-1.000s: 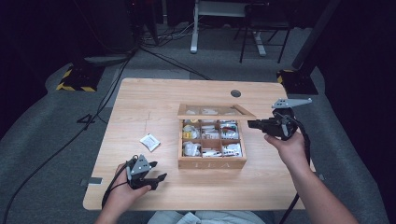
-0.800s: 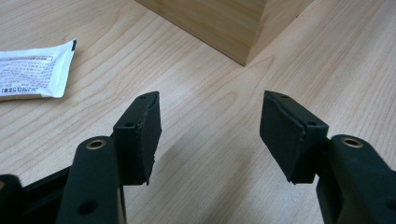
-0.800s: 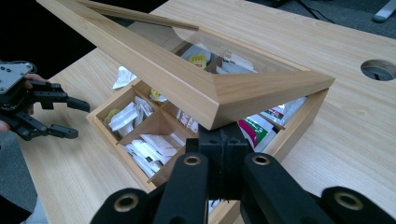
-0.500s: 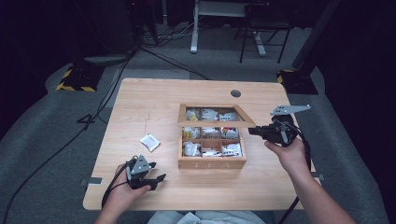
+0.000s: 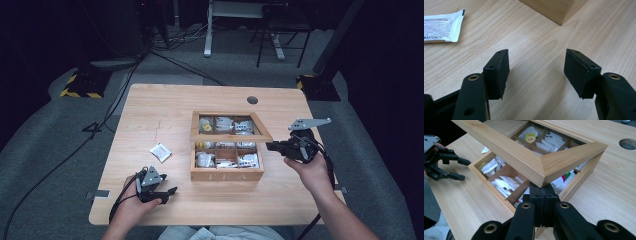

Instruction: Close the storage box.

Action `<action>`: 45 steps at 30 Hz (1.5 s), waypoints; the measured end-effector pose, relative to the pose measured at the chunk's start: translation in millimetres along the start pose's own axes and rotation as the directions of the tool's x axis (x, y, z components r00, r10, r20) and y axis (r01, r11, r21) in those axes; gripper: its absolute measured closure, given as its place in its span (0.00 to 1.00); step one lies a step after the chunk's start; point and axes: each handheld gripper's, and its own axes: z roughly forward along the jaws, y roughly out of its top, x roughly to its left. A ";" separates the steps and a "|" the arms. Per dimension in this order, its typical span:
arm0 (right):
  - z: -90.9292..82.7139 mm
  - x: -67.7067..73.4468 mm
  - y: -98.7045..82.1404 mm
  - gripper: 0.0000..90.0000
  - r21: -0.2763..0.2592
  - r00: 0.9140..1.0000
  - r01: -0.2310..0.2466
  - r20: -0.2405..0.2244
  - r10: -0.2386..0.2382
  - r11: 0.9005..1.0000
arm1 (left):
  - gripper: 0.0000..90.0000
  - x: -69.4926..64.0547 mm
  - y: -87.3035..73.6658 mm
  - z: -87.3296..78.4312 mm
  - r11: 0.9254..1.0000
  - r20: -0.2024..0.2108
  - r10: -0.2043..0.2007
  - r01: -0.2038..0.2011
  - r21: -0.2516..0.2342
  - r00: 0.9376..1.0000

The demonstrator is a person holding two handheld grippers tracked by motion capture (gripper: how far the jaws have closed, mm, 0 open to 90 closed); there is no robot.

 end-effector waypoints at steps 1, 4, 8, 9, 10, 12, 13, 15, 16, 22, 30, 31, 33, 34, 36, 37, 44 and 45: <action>0.3 0.0 -0.6 0.99 0.002 1.000 0.002 -0.001 -0.002 1.000 | 0.42 0.0 0.1 0.2 1.000 0.000 0.001 -0.001 0.002 1.000; 1.5 1.1 -3.1 0.98 0.013 1.000 -0.002 -0.002 0.002 1.000 | 0.42 -0.3 0.2 0.4 1.000 -0.002 0.002 -0.002 0.005 1.000; 3.5 1.5 -7.0 0.98 0.027 1.000 0.000 -0.009 0.000 1.000 | 0.42 -0.6 0.1 0.7 1.000 -0.008 0.004 -0.004 0.014 1.000; 4.1 1.8 -8.3 0.98 0.034 1.000 -0.001 -0.010 0.001 0.999 | 0.42 -0.6 0.1 0.7 1.000 -0.009 0.004 -0.004 0.014 1.000; 5.4 2.2 -10.5 0.98 0.039 1.000 -0.001 -0.011 0.002 0.999 | 0.42 -0.7 0.1 0.9 1.000 -0.010 0.001 -0.001 0.013 1.000; 5.8 2.5 -11.2 0.98 0.043 1.000 -0.001 -0.011 0.001 0.999 | 0.42 -0.8 0.1 0.9 1.000 -0.011 0.001 -0.001 0.014 1.000; 6.4 2.7 -12.3 0.98 0.048 1.000 0.001 -0.011 0.000 0.999 | 0.42 -0.8 0.1 1.0 1.000 -0.012 0.000 0.000 0.014 1.000; 7.4 3.5 -14.5 0.98 0.058 1.000 0.002 -0.009 -0.001 0.998 | 0.42 -0.8 0.1 1.1 1.000 -0.012 0.000 0.000 0.015 1.000; 7.5 3.7 -15.4 0.98 0.063 1.000 0.005 -0.009 -0.004 0.998 | 0.41 -0.7 0.2 1.1 1.000 -0.011 0.000 0.001 0.015 1.000; 10.5 4.3 -20.9 0.97 0.086 1.000 0.008 -0.015 -0.007 0.996 | 0.41 -0.5 0.2 1.1 1.000 -0.012 0.000 0.000 0.016 1.000; 15.0 5.7 -28.0 0.97 0.117 1.000 0.015 -0.016 -0.013 0.993 | 0.41 -0.9 0.3 1.2 1.000 -0.016 -0.001 0.002 0.018 1.000; 15.5 6.1 -28.8 0.97 0.123 1.000 0.015 -0.013 -0.014 0.992 | 0.41 -0.5 0.3 1.1 1.000 -0.016 0.002 -0.001 0.018 1.000; 16.4 6.2 -30.3 0.97 0.131 1.000 0.018 -0.014 -0.016 0.991 | 0.41 -0.4 0.3 1.2 1.000 -0.017 0.000 0.001 0.017 1.000; 17.1 6.1 -31.4 0.97 0.133 1.000 0.018 -0.015 -0.016 0.991 | 0.41 -0.4 0.3 1.2 1.000 -0.017 0.000 0.000 0.017 1.000; 18.3 6.2 -33.3 0.97 0.139 1.000 0.016 -0.018 -0.014 0.990 | 0.41 -0.5 0.4 1.1 1.000 -0.017 0.001 -0.001 0.019 1.000; 18.8 6.3 -34.2 0.97 0.143 1.000 0.018 -0.017 -0.015 0.990 | 0.41 -0.6 0.4 1.1 1.000 -0.018 0.002 -0.002 0.019 1.000; 22.1 6.3 -40.2 0.96 0.170 1.000 0.021 -0.020 -0.018 0.985 | 0.41 -0.9 0.3 1.2 1.000 -0.021 0.003 -0.002 0.020 1.000; 22.6 6.1 -40.8 0.96 0.176 1.000 0.021 -0.024 -0.017 0.984 | 0.41 -1.1 0.3 1.2 1.000 -0.020 0.004 -0.003 0.020 1.000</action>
